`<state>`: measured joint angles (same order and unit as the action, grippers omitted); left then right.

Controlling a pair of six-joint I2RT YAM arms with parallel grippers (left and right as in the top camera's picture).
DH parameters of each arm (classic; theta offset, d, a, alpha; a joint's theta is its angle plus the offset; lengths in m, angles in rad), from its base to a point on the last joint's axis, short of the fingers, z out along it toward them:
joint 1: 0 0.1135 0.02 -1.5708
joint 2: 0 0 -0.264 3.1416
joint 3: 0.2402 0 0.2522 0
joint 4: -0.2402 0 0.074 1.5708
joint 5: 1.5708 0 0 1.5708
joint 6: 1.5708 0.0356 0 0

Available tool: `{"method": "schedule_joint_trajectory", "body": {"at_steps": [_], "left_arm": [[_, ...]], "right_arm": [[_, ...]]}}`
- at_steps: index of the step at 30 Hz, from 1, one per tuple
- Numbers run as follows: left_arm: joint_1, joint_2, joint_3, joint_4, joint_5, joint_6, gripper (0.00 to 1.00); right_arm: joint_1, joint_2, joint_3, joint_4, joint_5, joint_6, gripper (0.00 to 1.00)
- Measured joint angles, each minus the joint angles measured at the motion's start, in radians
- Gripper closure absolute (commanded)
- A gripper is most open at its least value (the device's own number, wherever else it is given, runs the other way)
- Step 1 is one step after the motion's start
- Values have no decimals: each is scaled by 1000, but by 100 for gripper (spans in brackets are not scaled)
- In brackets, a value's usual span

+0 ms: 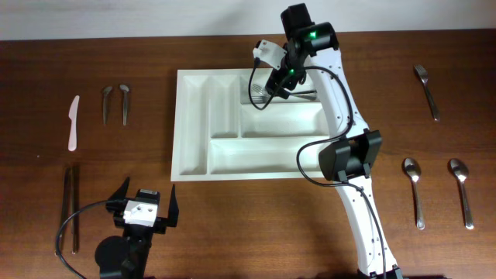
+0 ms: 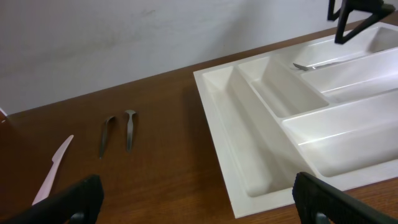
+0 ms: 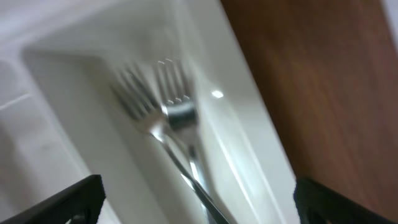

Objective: Pack container
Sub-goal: 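Carry the fork into the top-right compartment and open the right gripper, then move the right gripper to the rightmost silver fork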

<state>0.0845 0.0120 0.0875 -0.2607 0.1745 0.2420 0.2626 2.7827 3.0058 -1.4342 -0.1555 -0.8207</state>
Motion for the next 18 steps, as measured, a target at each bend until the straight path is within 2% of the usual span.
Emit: {"method": "schedule_joint_trajectory", "body": {"at_steps": [4,8,13,18], "left_arm": [[0,0,0,0,0,0,1],[0,0,0,0,0,0,1],[0,0,0,0,0,0,1],[0,0,0,0,0,0,1]], "right_arm": [[-29,-47,33,-17,114,74,1],[-138,-135,69,-56,193,153,1],[-373,-192,84,-93,227,201,1],[-558,-191,-2,-76,242,220,1]]}}
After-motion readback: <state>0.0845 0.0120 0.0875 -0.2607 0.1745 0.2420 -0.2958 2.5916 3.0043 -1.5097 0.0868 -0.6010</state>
